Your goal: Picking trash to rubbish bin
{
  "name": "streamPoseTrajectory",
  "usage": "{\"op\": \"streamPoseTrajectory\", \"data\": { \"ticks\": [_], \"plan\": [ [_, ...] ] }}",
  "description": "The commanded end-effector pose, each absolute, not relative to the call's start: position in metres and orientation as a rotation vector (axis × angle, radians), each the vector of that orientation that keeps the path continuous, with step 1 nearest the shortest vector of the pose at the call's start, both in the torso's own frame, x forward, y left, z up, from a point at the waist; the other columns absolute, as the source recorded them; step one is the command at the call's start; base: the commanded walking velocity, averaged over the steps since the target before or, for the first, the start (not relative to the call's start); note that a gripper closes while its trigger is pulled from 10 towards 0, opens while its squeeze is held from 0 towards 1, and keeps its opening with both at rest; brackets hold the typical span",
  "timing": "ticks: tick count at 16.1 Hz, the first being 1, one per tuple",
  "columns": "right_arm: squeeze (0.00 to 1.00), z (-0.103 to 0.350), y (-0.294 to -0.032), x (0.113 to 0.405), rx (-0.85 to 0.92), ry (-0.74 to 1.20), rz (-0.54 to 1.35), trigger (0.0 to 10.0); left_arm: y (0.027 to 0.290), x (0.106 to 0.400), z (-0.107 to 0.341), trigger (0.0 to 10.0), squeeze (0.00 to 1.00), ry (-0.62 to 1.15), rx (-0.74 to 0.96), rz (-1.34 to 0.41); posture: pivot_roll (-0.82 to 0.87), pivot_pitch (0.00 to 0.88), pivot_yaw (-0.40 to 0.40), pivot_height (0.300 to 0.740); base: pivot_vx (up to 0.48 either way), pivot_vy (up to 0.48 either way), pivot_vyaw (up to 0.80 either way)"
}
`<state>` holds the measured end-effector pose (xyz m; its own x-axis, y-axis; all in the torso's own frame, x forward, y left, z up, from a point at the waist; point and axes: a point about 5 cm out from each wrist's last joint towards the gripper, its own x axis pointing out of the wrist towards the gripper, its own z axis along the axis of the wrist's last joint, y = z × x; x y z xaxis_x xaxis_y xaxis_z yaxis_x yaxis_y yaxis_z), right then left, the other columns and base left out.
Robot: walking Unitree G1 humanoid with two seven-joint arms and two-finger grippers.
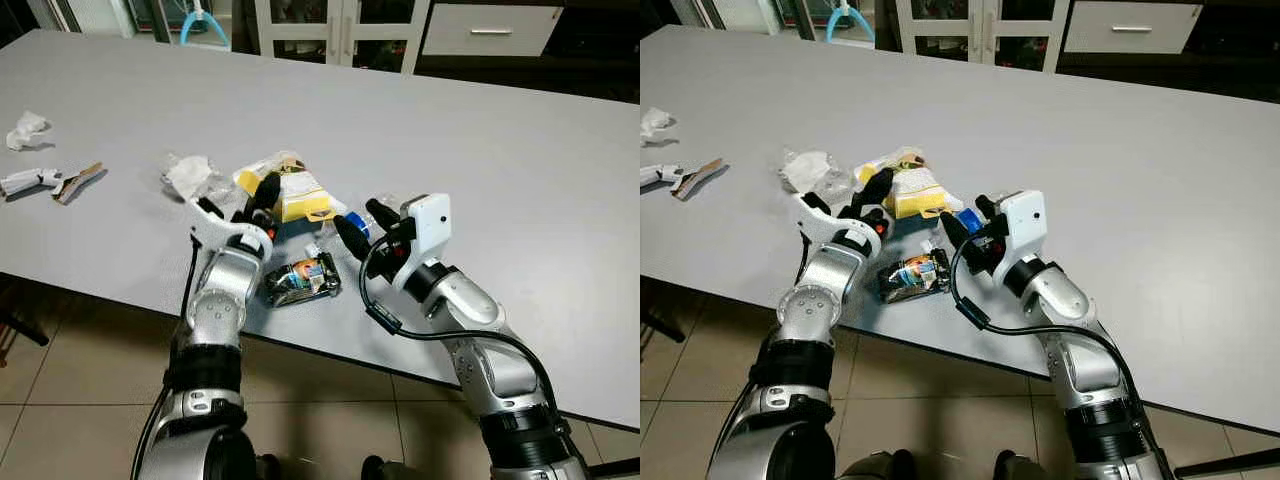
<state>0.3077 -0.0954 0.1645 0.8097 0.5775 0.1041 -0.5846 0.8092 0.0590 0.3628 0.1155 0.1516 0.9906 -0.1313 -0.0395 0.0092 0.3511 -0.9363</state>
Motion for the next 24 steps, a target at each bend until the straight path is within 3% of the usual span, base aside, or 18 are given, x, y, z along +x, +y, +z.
{"op": "streamPoseTrajectory", "data": {
  "ticks": [1,11,15,24],
  "plan": [
    [0.0,0.167,-0.095,0.306,0.088,-0.091,0.619,10.0,0.07,0.365,0.176,10.0,0.0,0.109,-1.297,-0.233,-0.13,0.142,0.052,0.74,0.0,0.0,0.0],
    [0.0,0.167,-0.094,0.305,0.089,-0.095,0.619,10.0,0.057,0.369,0.18,10.0,0.0,0.128,-1.302,-0.28,-0.15,0.132,0.062,0.74,0.0,0.0,0.0],
    [0.0,0.167,-0.094,0.305,0.088,-0.095,0.62,10.0,0.053,0.368,0.186,10.0,0.0,0.137,-1.393,-0.297,-0.15,0.136,0.06,0.74,0.0,0.0,0.0],
    [0.0,0.165,-0.093,0.305,0.092,-0.09,0.62,10.0,0.054,0.343,0.212,10.0,0.0,0.12,-1.422,-0.334,-0.14,0.143,0.065,0.74,0.0,0.0,0.0]
  ]
}}
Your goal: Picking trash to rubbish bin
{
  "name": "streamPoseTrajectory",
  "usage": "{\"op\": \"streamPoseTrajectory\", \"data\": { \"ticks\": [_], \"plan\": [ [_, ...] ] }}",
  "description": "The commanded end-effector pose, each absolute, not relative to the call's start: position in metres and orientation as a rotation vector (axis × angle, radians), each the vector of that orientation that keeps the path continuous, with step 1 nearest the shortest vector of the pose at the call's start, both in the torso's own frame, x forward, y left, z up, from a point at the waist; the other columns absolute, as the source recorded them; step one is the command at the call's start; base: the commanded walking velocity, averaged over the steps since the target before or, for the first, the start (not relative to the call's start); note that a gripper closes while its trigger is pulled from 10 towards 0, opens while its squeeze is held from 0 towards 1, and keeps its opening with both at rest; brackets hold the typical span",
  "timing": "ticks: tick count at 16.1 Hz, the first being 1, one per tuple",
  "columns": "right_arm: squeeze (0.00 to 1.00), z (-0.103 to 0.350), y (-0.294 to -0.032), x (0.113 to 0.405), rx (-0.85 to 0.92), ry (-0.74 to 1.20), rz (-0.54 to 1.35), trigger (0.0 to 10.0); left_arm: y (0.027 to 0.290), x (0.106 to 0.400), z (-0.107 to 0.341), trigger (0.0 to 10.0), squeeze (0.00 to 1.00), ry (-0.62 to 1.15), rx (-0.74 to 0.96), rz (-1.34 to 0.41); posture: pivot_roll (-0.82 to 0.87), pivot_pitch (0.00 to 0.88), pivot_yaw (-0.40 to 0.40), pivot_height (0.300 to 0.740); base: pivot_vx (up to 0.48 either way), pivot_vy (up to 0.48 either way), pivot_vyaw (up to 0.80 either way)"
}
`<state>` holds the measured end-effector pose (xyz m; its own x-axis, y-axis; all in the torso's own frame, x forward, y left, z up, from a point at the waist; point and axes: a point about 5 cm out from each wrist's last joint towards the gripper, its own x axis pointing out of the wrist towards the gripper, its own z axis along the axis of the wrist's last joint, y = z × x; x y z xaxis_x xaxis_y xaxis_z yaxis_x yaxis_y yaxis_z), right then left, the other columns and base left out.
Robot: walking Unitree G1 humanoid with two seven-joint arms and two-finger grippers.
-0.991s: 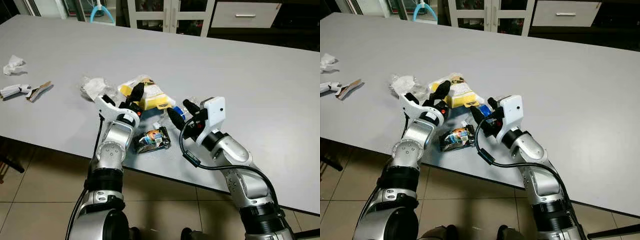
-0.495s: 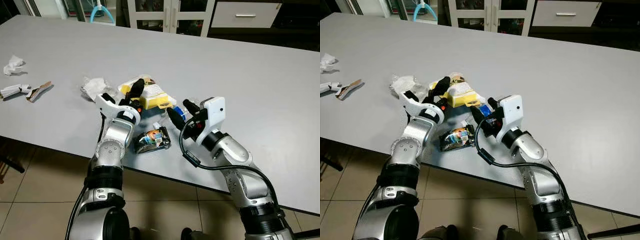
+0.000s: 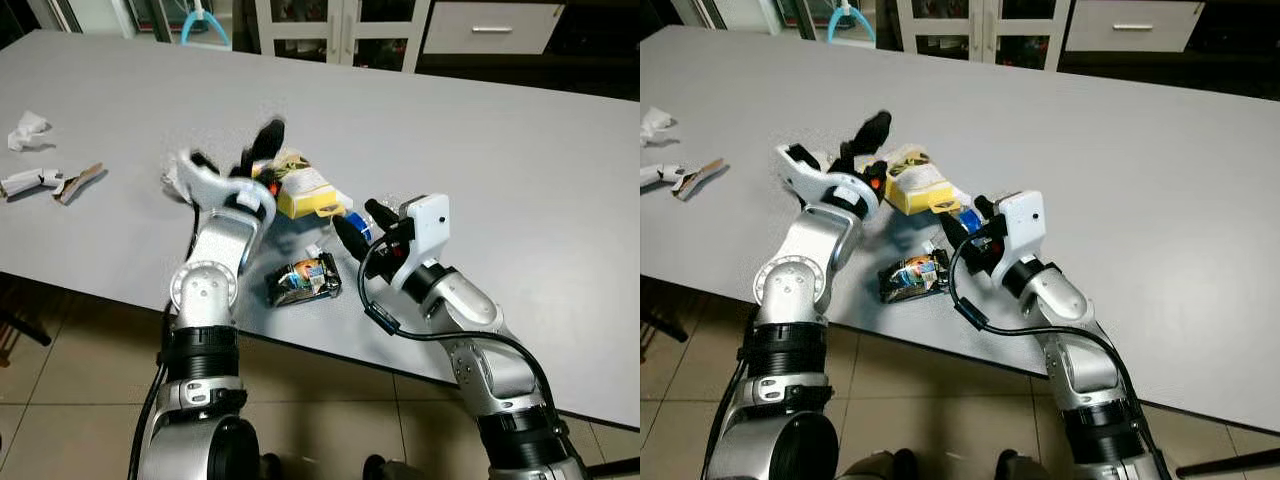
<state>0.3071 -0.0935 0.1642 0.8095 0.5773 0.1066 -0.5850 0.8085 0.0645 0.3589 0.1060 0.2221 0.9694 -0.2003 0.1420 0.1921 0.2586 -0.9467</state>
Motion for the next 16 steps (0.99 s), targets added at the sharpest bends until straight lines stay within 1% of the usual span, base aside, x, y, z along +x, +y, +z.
{"op": "streamPoseTrajectory", "data": {
  "ticks": [1,4,6,7,8,9,11,12,14,15,16],
  "plan": [
    [0.0,0.165,-0.093,0.305,0.093,-0.089,0.619,10.0,0.055,0.34,0.213,10.0,0.0,0.113,-1.391,-0.338,-0.14,0.144,0.066,0.74,0.0,0.0,0.0],
    [0.0,0.165,-0.093,0.306,0.095,-0.09,0.616,10.0,0.072,0.33,0.219,10.0,0.0,0.058,-1.254,-0.338,-0.12,0.145,0.071,0.74,0.0,0.0,0.0],
    [0.0,0.165,-0.093,0.306,0.096,-0.089,0.615,10.0,0.076,0.325,0.223,10.0,0.0,0.038,-1.209,-0.382,-0.12,0.145,0.071,0.74,0.0,0.0,0.0],
    [0.0,0.165,-0.093,0.306,0.097,-0.089,0.616,10.0,0.078,0.32,0.228,10.0,0.0,0.013,-1.155,-0.473,-0.11,0.144,0.071,0.74,0.0,0.0,0.0],
    [0.0,0.165,-0.092,0.306,0.098,-0.089,0.617,10.0,0.08,0.318,0.23,10.0,0.0,-0.004,-1.114,-0.509,-0.11,0.145,0.071,0.74,0.0,0.0,0.0],
    [0.0,0.165,-0.092,0.306,0.099,-0.09,0.619,10.0,0.085,0.316,0.237,10.0,0.0,-0.051,-1.016,-0.558,-0.11,0.145,0.071,0.74,0.0,0.0,0.0],
    [0.0,0.164,-0.092,0.306,0.101,-0.088,0.62,10.0,0.095,0.317,0.252,10.0,0.0,-0.129,-0.906,-0.602,-0.11,0.146,0.069,0.74,0.0,0.0,0.0],
    [0.0,0.164,-0.092,0.306,0.101,-0.087,0.62,10.0,0.095,0.314,0.259,10.0,0.0,-0.152,-0.847,-0.642,-0.11,0.148,0.068,0.74,0.0,0.0,0.0],
    [0.0,0.163,-0.093,0.305,0.1,-0.085,0.619,10.0,0.095,0.31,0.263,10.0,0.0,-0.17,-0.79,-0.677,-0.1,0.149,0.067,0.74,0.0,0.0,0.0],
    [0.0,0.163,-0.093,0.305,0.099,-0.082,0.617,10.0,0.097,0.308,0.265,10.0,0.0,-0.188,-0.727,-0.686,-0.1,0.15,0.065,0.74,0.0,0.0,0.0],
    [0.0,0.162,-0.093,0.306,0.098,-0.081,0.616,10.0,0.101,0.31,0.266,10.0,0.0,-0.206,-0.66,-0.651,-0.1,0.15,0.063,0.74,0.0,0.0,0.0]
  ]
}}
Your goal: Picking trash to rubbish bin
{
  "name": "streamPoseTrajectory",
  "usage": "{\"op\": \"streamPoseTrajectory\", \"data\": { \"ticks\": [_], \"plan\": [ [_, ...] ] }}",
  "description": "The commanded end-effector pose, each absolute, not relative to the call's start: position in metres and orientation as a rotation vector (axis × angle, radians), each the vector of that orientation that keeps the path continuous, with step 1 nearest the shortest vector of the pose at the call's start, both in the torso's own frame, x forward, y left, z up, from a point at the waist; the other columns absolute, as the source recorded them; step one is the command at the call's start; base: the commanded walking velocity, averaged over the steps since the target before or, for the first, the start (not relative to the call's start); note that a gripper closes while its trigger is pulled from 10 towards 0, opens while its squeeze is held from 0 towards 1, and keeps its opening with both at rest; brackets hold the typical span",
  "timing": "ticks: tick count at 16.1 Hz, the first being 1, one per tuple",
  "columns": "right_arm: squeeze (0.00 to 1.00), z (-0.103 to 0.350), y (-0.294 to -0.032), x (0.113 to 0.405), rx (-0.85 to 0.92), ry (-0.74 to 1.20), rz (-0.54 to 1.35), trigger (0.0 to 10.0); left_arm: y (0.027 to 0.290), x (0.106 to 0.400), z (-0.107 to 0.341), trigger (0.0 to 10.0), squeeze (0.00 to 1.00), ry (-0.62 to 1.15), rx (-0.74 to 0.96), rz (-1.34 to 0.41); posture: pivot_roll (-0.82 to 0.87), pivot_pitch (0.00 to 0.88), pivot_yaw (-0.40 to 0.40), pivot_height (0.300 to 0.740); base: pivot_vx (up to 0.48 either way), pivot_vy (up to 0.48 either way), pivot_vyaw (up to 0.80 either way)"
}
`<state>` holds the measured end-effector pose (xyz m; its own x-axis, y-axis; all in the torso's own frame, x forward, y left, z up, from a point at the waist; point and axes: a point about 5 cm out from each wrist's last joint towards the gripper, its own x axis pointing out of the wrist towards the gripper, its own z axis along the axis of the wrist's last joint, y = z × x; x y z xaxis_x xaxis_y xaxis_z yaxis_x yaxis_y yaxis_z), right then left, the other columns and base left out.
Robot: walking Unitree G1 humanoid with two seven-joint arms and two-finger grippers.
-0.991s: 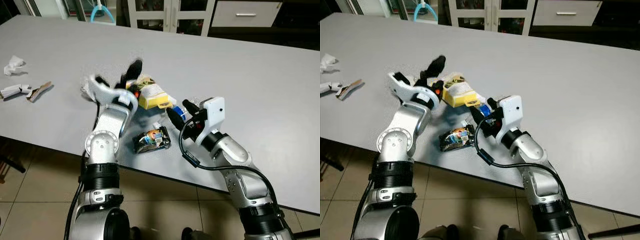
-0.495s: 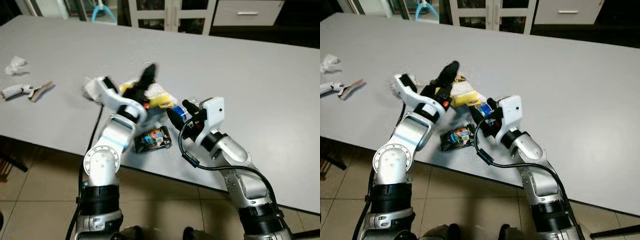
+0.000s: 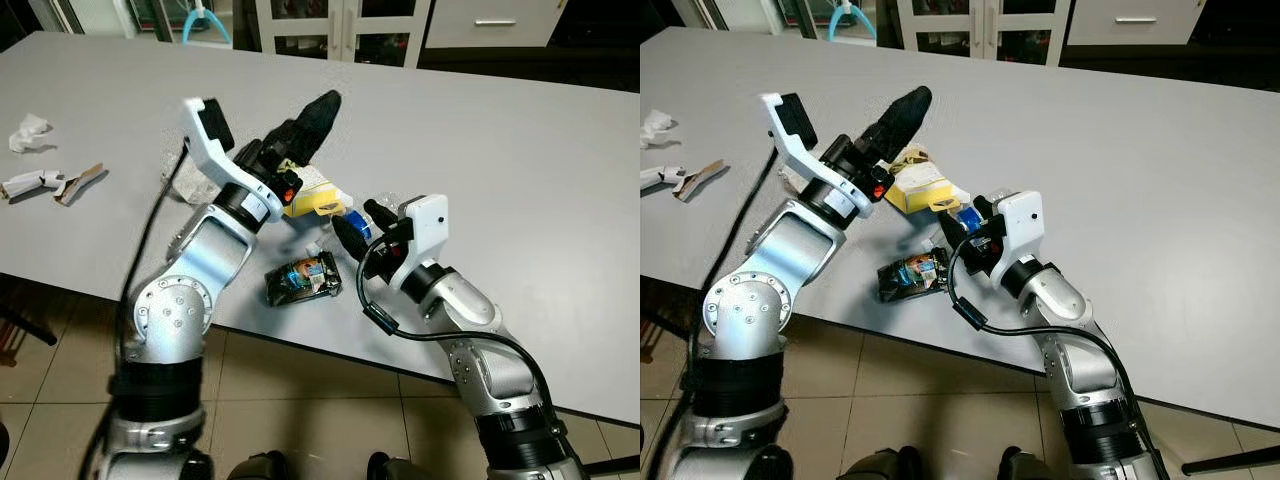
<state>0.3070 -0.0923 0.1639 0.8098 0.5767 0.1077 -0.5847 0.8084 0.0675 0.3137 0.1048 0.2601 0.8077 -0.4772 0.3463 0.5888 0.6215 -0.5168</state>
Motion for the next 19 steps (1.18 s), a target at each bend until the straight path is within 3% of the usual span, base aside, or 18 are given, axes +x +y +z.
{"op": "streamPoseTrajectory", "data": {
  "ticks": [1,3,4,5,9,15,19],
  "plan": [
    [0.0,0.162,-0.093,0.306,0.097,-0.08,0.616,10.0,0.11,0.316,0.266,10.0,0.0,-0.225,-0.557,-0.565,-0.1,0.148,0.062,0.74,0.0,0.0,0.0],
    [0.0,0.163,-0.092,0.307,0.096,-0.081,0.619,10.0,0.132,0.333,0.265,10.0,0.0,-0.279,-0.259,-0.326,-0.09,0.142,0.059,0.74,0.0,0.0,0.0],
    [0.0,0.163,-0.092,0.307,0.096,-0.081,0.619,10.0,0.135,0.335,0.266,10.0,0.0,-0.286,-0.224,-0.294,-0.09,0.142,0.059,0.74,0.0,0.0,0.0],
    [0.0,0.163,-0.092,0.308,0.095,-0.082,0.619,10.0,0.141,0.339,0.267,10.0,0.0,-0.319,-0.061,-0.231,-0.09,0.139,0.058,0.74,0.0,0.0,0.0],
    [0.0,0.164,-0.095,0.309,0.089,-0.085,0.604,10.0,0.142,0.349,0.258,10.0,0.0,-0.368,0.341,-0.234,-0.09,0.136,0.058,0.74,0.0,0.0,0.0],
    [0.0,0.165,-0.098,0.313,0.089,-0.096,0.572,10.0,0.116,0.343,0.214,10.0,0.0,-0.42,0.569,-0.379,-0.1,0.122,0.066,0.74,0.0,0.0,0.0],
    [0.0,0.166,-0.107,0.315,0.082,-0.104,0.527,10.0,0.129,0.337,0.204,10.0,0.0,-0.459,0.516,-0.296,-0.1,0.114,0.071,0.74,0.0,0.0,0.0]
  ]
}}
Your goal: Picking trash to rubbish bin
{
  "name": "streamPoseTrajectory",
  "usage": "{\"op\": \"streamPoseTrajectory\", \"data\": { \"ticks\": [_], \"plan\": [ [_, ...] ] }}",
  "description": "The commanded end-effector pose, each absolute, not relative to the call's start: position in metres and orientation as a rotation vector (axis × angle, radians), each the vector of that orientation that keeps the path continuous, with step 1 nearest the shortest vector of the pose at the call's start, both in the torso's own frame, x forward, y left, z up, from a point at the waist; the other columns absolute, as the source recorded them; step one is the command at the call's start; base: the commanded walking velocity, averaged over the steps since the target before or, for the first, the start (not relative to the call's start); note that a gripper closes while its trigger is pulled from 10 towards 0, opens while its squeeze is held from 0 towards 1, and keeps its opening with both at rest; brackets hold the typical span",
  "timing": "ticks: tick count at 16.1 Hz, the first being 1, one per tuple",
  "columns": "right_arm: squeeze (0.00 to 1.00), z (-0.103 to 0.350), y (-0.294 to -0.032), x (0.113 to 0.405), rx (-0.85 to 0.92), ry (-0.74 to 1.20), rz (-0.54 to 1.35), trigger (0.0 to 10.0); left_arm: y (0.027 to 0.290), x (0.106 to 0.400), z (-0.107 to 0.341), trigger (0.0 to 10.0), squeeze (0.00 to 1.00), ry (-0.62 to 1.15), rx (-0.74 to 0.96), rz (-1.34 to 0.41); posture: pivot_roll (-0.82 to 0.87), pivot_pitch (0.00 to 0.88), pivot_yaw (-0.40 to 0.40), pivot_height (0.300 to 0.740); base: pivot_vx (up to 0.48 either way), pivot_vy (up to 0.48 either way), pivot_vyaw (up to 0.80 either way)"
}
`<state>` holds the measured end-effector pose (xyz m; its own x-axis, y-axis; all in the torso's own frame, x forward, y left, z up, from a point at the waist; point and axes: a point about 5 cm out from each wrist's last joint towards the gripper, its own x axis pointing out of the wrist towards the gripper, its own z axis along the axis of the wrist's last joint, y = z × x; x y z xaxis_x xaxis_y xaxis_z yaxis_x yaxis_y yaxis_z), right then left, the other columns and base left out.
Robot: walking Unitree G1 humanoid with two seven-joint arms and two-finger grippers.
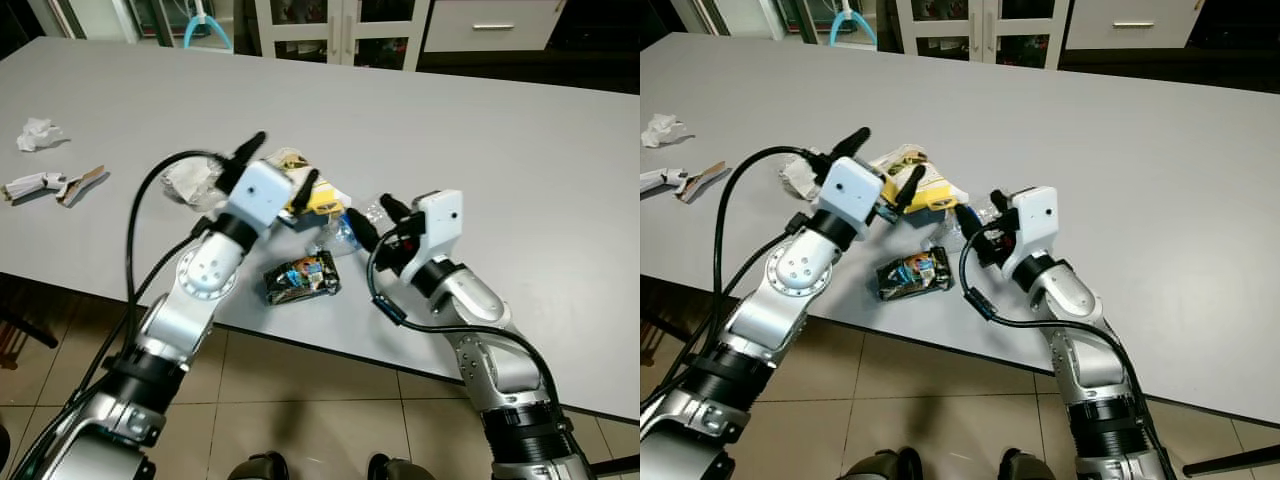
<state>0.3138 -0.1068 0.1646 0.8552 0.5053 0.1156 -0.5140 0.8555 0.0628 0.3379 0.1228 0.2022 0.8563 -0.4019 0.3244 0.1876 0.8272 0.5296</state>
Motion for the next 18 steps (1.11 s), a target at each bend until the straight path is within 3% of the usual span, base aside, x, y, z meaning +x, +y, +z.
{"op": "streamPoseTrajectory", "data": {
  "ticks": [1,8,11,13,18],
  "plan": [
    [0.0,0.166,-0.107,0.315,0.082,-0.104,0.524,10.0,0.132,0.335,0.202,10.0,0.0,-0.468,0.538,-0.272,-0.1,0.113,0.073,0.74,0.0,0.0,0.0],
    [0.0,0.163,-0.105,0.314,0.091,-0.102,0.52,10.0,0.145,0.31,0.198,10.0,0.0,-0.447,0.48,-0.12,-0.08,0.116,0.074,0.74,0.0,0.0,0.0],
    [0.0,0.161,-0.104,0.314,0.094,-0.093,0.525,10.0,0.142,0.306,0.184,10.0,0.0,-0.361,0.358,-0.086,-0.07,0.127,0.066,0.74,0.0,0.0,0.0],
    [0.0,0.162,-0.104,0.314,0.096,-0.094,0.523,10.0,0.14,0.307,0.175,10.0,0.0,-0.286,0.164,-0.029,-0.07,0.13,0.067,0.74,0.0,0.0,0.0],
    [0.0,0.161,-0.104,0.315,0.097,-0.093,0.515,10.0,0.138,0.299,0.152,10.0,0.0,-0.206,0.147,-0.075,-0.06,0.135,0.069,0.74,0.0,0.0,0.0]
  ]
}}
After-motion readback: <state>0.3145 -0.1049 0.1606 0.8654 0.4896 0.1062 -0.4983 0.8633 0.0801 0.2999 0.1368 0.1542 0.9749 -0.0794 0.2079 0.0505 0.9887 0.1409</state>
